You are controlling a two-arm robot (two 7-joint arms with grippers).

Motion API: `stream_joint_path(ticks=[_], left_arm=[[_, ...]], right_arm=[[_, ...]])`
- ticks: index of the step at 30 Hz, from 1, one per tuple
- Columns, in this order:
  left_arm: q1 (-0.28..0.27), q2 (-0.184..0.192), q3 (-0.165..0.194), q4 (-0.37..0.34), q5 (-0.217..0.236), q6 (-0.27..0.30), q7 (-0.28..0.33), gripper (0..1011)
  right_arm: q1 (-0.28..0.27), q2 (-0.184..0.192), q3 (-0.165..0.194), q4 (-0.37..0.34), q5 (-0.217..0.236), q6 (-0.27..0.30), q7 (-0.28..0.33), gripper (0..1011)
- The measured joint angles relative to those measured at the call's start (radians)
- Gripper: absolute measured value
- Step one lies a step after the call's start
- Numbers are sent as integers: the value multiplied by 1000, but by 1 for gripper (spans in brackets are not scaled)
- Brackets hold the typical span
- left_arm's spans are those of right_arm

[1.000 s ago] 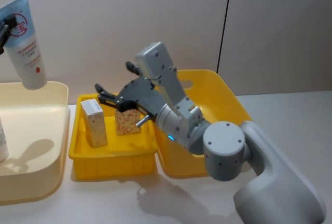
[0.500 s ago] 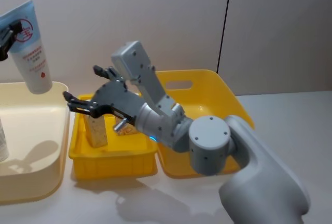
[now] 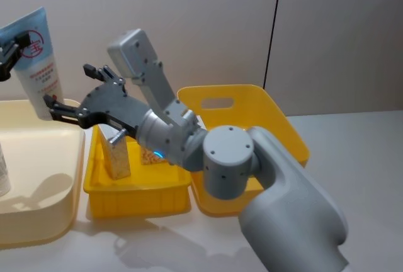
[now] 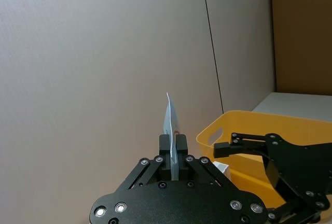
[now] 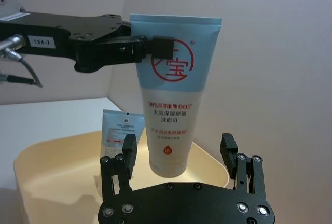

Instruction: Bimanual collaborative sorting of washing and personal care products

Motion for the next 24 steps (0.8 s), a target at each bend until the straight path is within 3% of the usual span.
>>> stream_joint_path(ticks=[24], left_arm=[[11,29,13,-16,-16,-2,7,70]], right_arm=[[94,-103,-40,124,-45,96,-100,1001]])
